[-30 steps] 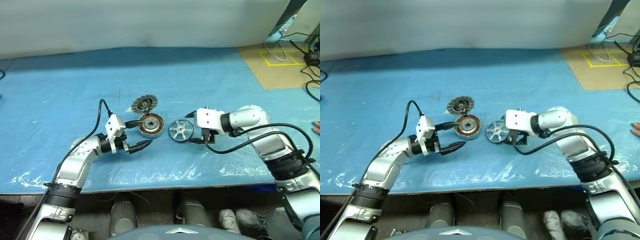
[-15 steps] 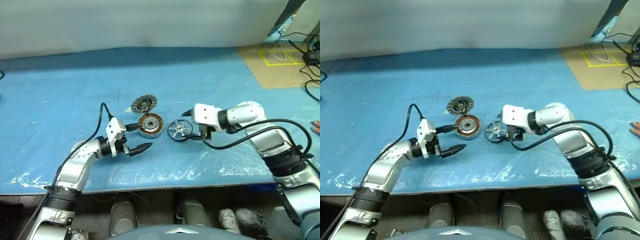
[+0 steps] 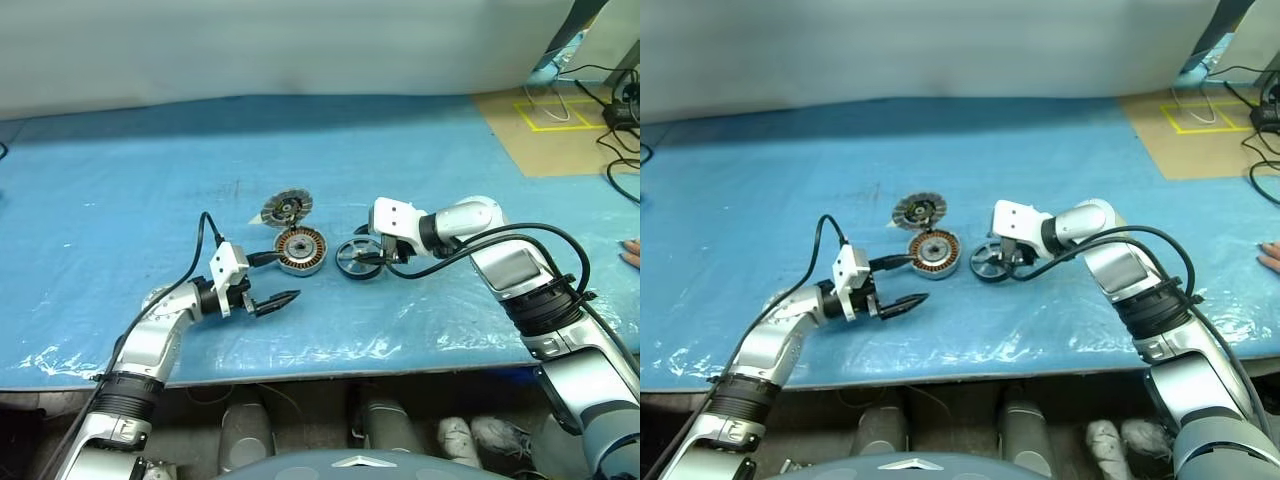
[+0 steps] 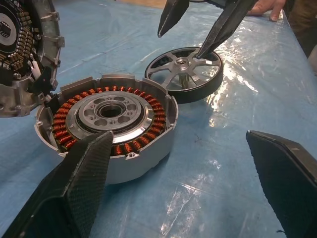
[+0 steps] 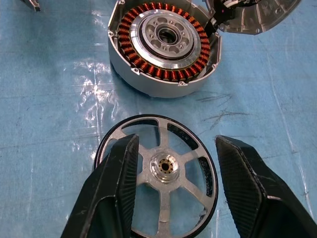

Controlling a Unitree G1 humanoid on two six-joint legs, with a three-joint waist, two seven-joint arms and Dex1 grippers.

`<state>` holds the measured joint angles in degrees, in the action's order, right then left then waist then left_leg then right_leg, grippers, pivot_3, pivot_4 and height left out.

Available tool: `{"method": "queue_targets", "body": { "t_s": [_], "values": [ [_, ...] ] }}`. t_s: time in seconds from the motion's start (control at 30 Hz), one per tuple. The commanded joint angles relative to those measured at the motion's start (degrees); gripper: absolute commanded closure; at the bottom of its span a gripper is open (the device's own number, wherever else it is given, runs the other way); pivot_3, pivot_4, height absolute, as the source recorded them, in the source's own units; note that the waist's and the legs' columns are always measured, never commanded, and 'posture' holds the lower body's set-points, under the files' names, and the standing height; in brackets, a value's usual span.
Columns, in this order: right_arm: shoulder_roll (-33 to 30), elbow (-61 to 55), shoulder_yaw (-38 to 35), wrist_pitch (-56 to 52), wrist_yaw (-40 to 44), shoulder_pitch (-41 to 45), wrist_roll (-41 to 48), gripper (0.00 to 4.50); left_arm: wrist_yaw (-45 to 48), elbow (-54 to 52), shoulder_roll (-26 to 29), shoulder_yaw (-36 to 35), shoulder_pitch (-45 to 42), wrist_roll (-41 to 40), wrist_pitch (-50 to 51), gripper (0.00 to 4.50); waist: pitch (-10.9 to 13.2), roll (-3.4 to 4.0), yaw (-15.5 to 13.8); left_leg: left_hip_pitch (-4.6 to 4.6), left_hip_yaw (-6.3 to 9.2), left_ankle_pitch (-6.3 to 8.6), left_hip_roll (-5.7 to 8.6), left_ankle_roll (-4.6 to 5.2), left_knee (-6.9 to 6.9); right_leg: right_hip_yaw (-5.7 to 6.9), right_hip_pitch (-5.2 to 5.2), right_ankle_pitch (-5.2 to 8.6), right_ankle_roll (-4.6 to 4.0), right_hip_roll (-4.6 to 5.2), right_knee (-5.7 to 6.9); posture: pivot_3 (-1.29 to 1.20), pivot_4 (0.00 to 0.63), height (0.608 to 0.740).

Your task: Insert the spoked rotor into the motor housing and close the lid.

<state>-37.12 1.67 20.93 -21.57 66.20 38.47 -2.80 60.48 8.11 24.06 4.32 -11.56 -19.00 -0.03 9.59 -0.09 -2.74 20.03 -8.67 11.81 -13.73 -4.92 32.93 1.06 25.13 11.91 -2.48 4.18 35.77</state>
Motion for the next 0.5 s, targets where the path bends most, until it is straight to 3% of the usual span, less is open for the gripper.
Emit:
{"method": "queue_targets", "body": {
  "t_s": [0.03, 0.5],
  "values": [
    [-0.6, -0.3, -0.1, 0.9, 0.7, 0.7, -0.3, 1.97, -0.3, -1.9, 0.2, -0.4, 0.0, -0.5, 0.2, 0.00, 0.0, 0.00, 0.0, 0.00, 0.00, 0.00, 0.00, 0.00, 0.02, 0.00, -0.01, 0.00, 0.00, 0.00, 0.01, 0.00, 0.150, 0.740],
    [0.1, 5.9, 3.4, 3.9, -0.6, -2.1, -4.8, 1.97, -2.5, -6.5, 0.1, 0.4, -0.6, -0.3, 4.2, 0.00, 0.0, -0.01, 0.1, -0.05, 0.00, 0.00, 0.00, 0.00, 0.04, 0.00, -0.08, 0.00, 0.00, 0.01, 0.00, 0.00, 0.150, 0.740]
  ]
}}
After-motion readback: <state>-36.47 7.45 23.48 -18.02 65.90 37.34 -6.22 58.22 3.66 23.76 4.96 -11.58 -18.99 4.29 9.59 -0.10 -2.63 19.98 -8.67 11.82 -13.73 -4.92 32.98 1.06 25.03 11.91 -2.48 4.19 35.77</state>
